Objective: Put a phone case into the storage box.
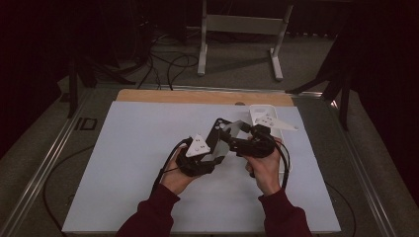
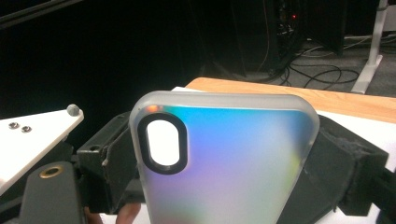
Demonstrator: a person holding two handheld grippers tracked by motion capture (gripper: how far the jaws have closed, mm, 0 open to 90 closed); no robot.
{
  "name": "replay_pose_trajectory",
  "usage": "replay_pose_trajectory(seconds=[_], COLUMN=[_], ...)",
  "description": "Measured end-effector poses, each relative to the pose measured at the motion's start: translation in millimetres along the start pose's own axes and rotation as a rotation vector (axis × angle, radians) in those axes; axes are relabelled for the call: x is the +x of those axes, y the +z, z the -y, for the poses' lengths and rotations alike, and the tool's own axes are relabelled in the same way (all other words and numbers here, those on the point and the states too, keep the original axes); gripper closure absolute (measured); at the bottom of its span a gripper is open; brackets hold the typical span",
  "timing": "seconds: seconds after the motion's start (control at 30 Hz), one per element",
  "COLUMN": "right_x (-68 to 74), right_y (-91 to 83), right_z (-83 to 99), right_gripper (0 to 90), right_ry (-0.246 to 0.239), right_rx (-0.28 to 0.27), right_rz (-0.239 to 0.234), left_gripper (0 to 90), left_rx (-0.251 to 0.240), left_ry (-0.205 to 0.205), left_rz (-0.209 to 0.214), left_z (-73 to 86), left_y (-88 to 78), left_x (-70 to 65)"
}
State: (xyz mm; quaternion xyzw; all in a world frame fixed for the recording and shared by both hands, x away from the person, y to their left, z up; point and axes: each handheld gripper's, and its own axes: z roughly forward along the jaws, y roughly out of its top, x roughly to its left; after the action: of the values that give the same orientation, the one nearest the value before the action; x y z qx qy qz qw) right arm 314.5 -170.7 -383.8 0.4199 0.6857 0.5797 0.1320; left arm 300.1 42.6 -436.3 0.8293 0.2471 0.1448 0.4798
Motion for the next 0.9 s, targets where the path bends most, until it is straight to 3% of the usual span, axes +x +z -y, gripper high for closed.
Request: replay_pose_trajectory(seconds=[0.1,0.27,0.37,0.47,0.9], right_x=[-0.6,-1.5,-1.7,-1.2,-3.2], right_y=[-1.2,-2.6,-2.2,-1.8,-3.3], right_z=[-0.9,-2.3,-2.9,-3.2,-8.0], right_gripper=[16.3,16.3,16.3,16.3,16.3], right_ry=[-0.001,-0.001,-0.005,-0.007,-0.014], right_rx=[-0.006,-0.011,-0.010,-0.008,-0.016], right_rz=[0.006,0.009,0.009,0.010,0.016], left_gripper=[33.5,13.5,4.3,0.2,0.0], left_rx=[0.005,0.017,0.025,0.029,0.027], left_ry=[-0.002,-0.025,-0.037,-0.040,-0.050], left_rz=[-0.034,-0.079,-0.075,-0.078,-0.116], left_z=[-0.5,-1.1,-0.6,0.2,4.4], left_y=[-3.0,-7.5,-9.0,-10.5,-23.6], left_x=[1.5,6.1,9.6,12.2,24.1])
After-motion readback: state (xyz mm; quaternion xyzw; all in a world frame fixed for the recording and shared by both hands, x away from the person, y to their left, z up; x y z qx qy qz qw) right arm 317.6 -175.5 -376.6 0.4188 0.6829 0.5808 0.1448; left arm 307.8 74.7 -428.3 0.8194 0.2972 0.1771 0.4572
